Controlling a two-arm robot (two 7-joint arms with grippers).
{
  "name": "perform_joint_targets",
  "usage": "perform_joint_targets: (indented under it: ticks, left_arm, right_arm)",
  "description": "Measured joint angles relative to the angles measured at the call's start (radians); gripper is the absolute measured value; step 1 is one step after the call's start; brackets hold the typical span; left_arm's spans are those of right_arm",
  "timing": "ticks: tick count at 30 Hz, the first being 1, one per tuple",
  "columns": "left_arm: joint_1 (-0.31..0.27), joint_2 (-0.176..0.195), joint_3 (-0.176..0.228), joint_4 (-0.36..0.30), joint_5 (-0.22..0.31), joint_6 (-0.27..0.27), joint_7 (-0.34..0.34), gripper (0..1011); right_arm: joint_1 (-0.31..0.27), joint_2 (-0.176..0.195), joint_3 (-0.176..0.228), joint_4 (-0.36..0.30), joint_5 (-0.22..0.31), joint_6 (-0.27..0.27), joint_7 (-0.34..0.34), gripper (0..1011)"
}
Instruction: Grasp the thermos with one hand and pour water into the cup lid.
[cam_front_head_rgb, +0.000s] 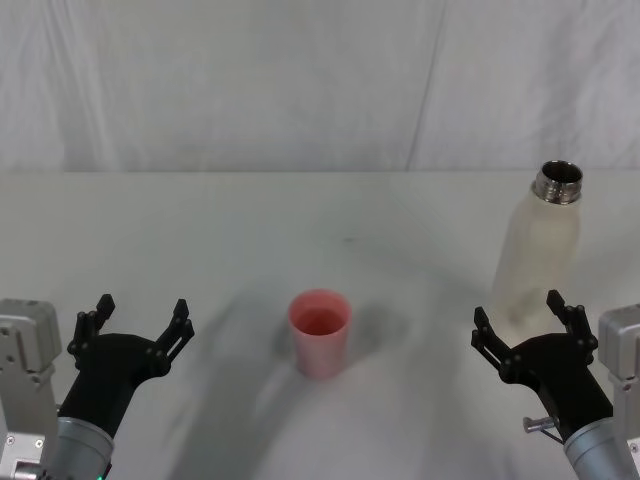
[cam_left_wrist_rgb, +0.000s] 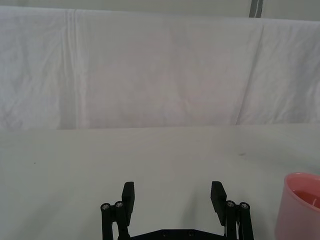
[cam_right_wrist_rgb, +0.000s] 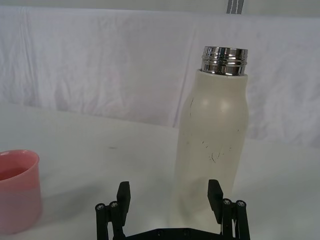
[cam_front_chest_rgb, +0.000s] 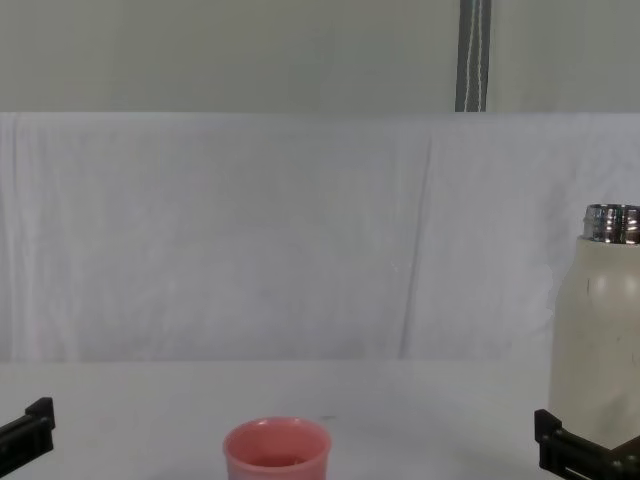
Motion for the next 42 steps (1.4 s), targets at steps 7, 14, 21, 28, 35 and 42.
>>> perform_joint_targets:
  ticks: [7, 14, 21, 28, 35, 42]
  left_arm:
    - [0.0, 0.0, 0.0, 0.0, 0.0, 0.0, 0.0, 1001]
    - [0.0, 0.0, 0.0, 0.0, 0.0, 0.0, 0.0, 1001]
    - [0.0, 0.0, 0.0, 0.0, 0.0, 0.0, 0.0, 1001]
    - [0.0, 0.0, 0.0, 0.0, 0.0, 0.0, 0.0, 1001]
    - [0.0, 0.0, 0.0, 0.0, 0.0, 0.0, 0.0, 1001]
    - [0.0, 0.0, 0.0, 0.0, 0.0, 0.0, 0.0, 1001]
  right_arm:
    - [0.0, 0.0, 0.0, 0.0, 0.0, 0.0, 0.0, 1000]
    - [0.0, 0.0, 0.0, 0.0, 0.0, 0.0, 0.0, 1000]
    - [0.0, 0.0, 0.0, 0.0, 0.0, 0.0, 0.0, 1000]
    - [0.0, 0.0, 0.0, 0.0, 0.0, 0.0, 0.0, 1000]
    - [0.0, 0.0, 0.0, 0.0, 0.0, 0.0, 0.0, 1000]
    - [0.0, 0.0, 0.0, 0.0, 0.0, 0.0, 0.0, 1000]
